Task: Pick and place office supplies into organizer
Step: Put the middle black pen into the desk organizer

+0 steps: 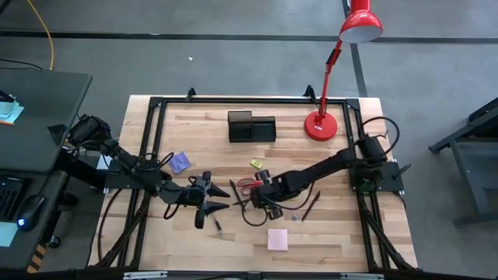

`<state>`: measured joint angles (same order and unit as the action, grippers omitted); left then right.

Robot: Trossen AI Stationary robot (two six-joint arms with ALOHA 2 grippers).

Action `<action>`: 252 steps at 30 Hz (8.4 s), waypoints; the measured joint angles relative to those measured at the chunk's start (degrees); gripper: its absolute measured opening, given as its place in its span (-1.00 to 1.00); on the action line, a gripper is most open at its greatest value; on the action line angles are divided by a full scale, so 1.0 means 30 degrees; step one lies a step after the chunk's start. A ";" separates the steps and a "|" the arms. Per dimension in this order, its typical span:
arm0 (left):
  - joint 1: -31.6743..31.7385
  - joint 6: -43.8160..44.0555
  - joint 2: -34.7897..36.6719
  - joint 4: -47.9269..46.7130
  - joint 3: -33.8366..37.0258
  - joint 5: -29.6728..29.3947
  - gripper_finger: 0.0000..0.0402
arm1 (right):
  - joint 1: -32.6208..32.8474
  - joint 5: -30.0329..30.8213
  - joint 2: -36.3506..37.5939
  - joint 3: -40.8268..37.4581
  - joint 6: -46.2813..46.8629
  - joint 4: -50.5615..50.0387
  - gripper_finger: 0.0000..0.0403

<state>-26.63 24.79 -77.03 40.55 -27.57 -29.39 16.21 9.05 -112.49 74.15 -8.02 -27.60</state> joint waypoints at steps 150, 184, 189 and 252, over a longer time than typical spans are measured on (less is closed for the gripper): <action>0.2856 0.7612 -0.3468 -0.6602 -0.1435 0.3154 -1.00 | 0.0414 0.7424 0.6098 0.2761 -0.9917 -0.2321 -0.43; -0.0131 0.1873 -0.3796 -0.3281 -0.1435 -1.1261 -1.00 | -0.7050 -1.4312 0.8881 -0.8414 0.0361 1.9281 -0.43; -0.0091 -0.1813 -0.3796 -0.0224 -0.1435 -0.9853 -1.00 | -0.7269 -1.4019 0.8556 -0.8867 0.0240 1.9605 -0.43; 0.2499 -0.2882 -0.5034 0.2032 -0.1712 -0.4232 -1.00 | -0.6857 -1.7156 0.1952 -0.2849 0.1167 2.0844 -0.43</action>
<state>-19.14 16.15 -92.14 46.65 -32.71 -42.08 -4.36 -42.42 -106.63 65.60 -4.51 34.93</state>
